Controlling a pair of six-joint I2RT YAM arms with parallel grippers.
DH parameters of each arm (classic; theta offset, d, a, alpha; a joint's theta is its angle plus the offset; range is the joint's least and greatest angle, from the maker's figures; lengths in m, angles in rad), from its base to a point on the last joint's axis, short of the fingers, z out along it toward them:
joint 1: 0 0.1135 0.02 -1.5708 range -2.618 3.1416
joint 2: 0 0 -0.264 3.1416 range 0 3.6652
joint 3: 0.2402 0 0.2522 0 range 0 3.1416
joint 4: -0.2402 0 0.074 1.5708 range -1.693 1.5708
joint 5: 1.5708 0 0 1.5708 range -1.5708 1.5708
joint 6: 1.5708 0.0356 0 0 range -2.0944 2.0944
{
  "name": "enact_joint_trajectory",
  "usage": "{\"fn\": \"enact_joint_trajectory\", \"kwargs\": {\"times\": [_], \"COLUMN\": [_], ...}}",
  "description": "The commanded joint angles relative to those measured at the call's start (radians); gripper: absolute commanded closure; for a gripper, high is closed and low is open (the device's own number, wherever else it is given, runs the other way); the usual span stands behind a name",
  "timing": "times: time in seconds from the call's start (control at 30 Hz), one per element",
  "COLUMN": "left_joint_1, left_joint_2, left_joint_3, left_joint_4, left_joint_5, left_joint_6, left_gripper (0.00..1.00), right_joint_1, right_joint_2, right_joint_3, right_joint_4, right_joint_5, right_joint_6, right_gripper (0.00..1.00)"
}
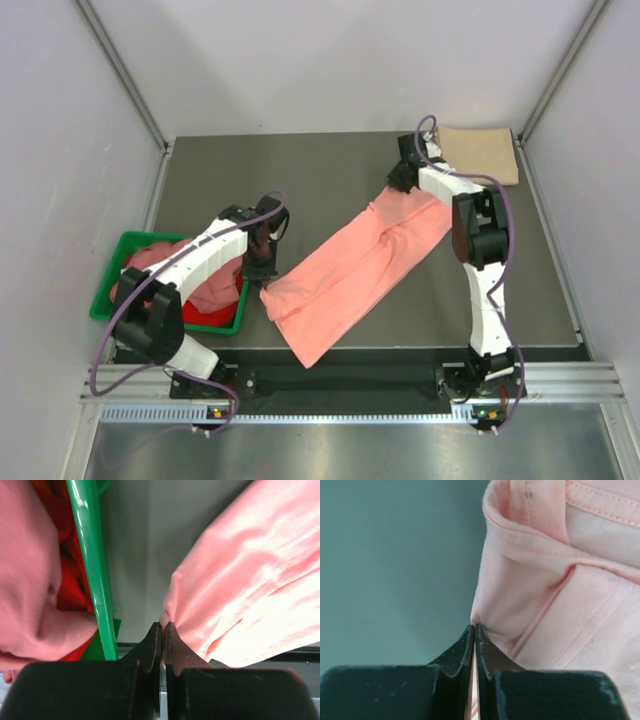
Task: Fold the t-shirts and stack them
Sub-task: Fold the tshirt
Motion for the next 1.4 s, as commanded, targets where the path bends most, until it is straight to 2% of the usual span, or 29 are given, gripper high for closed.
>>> {"fn": "enact_joint_trajectory", "kwargs": {"times": [0.0,0.2,0.23,0.4,0.47,0.5,0.63,0.73,0.77,0.87,0.9,0.97,1.0,1.1,1.2,1.37], "left_joint_1": [-0.014,-0.019,-0.019,-0.02,-0.02,-0.02,-0.02,-0.022,-0.025,-0.028,-0.027,-0.027,-0.027,-0.027,-0.028,-0.08], "left_joint_2": [-0.057,-0.108,-0.108,-0.097,-0.071,-0.063,-0.025,-0.013,-0.016,-0.031,-0.037,-0.045,-0.042,-0.025,0.01,0.032], "left_joint_3": [-0.045,-0.139,-0.148,-0.174,-0.176,-0.177,-0.17,-0.142,-0.116,-0.044,-0.027,0.01,0.021,0.034,0.033,0.004], "left_joint_4": [-0.033,0.043,0.054,0.086,0.086,0.088,0.091,0.057,0.025,-0.006,0.005,0.045,0.09,0.164,0.241,0.393], "left_joint_5": [0.018,0.04,0.043,0.043,0.038,0.041,0.038,0.005,-0.014,-0.06,-0.046,-0.005,0.021,0.147,0.245,0.386], "left_joint_6": [-0.048,-0.096,-0.105,-0.134,-0.14,-0.14,-0.133,-0.125,-0.122,-0.101,-0.09,-0.043,-0.027,0.03,0.061,0.048], "left_gripper": [1.0,1.0,1.0,1.0,0.97,0.89,0.73,0.67,0.66,0.64,0.64,0.64,0.64,0.65,0.68,0.69], "right_joint_1": [0.082,0.123,0.126,0.122,0.117,0.115,0.114,0.114,0.114,0.111,0.108,0.106,0.105,0.091,0.068,-0.003], "right_joint_2": [0.092,0.229,0.256,0.403,0.418,0.428,0.455,0.501,0.512,0.509,0.479,0.425,0.359,0.218,0.051,-0.208], "right_joint_3": [0.041,0.231,0.309,0.492,0.505,0.511,0.558,0.648,0.666,0.67,0.664,0.593,0.562,0.457,0.307,-0.056], "right_joint_4": [0.138,0.245,0.249,0.252,0.308,0.321,0.385,0.411,0.419,0.436,0.428,0.449,0.456,0.445,0.437,0.489], "right_joint_5": [-0.119,-0.176,-0.193,-0.201,-0.202,-0.202,-0.199,-0.208,-0.21,-0.213,-0.213,-0.224,-0.231,-0.258,-0.279,-0.288], "right_joint_6": [0.037,0.02,0.02,0.028,0.034,0.034,0.031,0.017,0.009,-0.031,-0.058,-0.083,-0.095,-0.158,-0.189,-0.207], "right_gripper": [1.0,1.0,1.0,1.0,1.0,1.0,1.0,0.98,0.97,0.79,0.73,0.67,0.61,0.53,0.48,0.44]}}
